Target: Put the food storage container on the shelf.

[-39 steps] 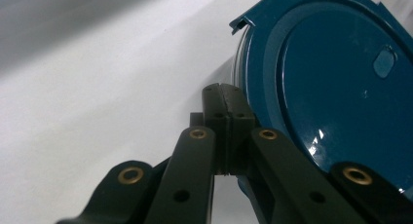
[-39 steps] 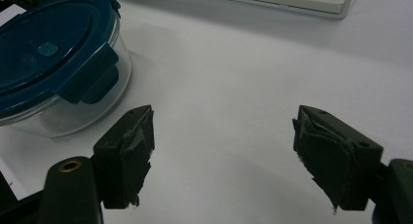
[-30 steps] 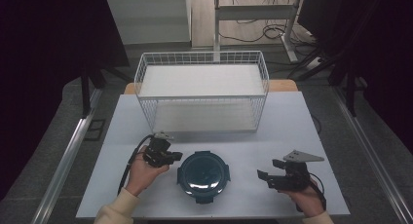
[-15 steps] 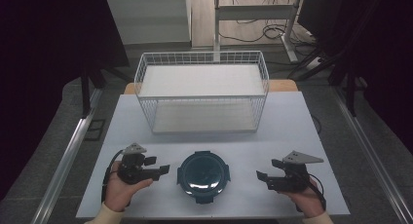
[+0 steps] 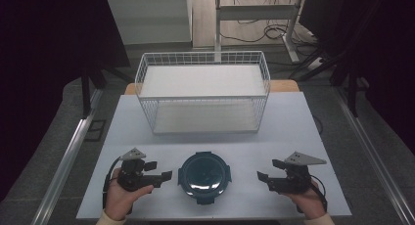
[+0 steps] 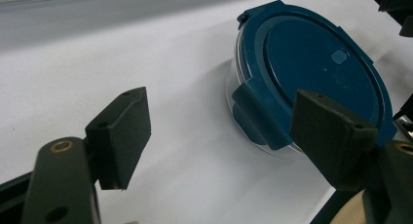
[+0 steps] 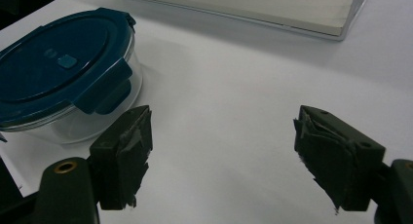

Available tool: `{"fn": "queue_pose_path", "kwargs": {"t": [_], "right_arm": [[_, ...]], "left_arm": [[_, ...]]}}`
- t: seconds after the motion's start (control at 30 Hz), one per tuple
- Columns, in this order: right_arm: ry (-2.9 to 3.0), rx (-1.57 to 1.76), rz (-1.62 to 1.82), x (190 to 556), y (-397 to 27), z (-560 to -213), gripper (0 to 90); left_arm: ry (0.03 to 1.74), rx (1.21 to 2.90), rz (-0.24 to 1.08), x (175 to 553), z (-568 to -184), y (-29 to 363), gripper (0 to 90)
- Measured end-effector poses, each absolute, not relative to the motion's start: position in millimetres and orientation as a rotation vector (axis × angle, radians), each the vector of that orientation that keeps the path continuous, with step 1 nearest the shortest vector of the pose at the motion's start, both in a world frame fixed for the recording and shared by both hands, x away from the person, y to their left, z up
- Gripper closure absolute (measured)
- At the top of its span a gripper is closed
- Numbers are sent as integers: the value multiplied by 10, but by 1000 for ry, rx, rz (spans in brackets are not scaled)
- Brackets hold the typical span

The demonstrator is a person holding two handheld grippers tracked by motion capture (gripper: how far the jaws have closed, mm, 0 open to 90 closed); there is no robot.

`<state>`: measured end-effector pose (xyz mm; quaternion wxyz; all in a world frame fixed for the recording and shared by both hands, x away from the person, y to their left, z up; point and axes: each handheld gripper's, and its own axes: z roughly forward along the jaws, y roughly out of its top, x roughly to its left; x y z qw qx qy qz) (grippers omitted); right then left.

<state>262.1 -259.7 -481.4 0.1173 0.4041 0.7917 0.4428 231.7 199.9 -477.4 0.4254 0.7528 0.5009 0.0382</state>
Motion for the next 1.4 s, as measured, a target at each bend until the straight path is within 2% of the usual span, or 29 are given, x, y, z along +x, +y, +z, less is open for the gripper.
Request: {"fn": "queue_pose_path", "kwargs": {"t": [0.67, 0.83, 1.17, 1.4], "right_arm": [[2412, 1341, 1466, 2668, -2223, -4699, 186], [2474, 1367, 1461, 2762, -1932, -4725, 164], [2520, 1436, 1494, 2774, -1798, -4829, 154], [2528, 1509, 1479, 2777, -1642, -4916, 108]], "left_arm": [[1299, 1801, -60, 2282, -4736, 1914, 180], [1303, 1787, -107, 2325, -4759, 1847, 176], [1317, 1733, -197, 2373, -4890, 1789, 179], [1325, 1718, -268, 2419, -5011, 1710, 179]]}}
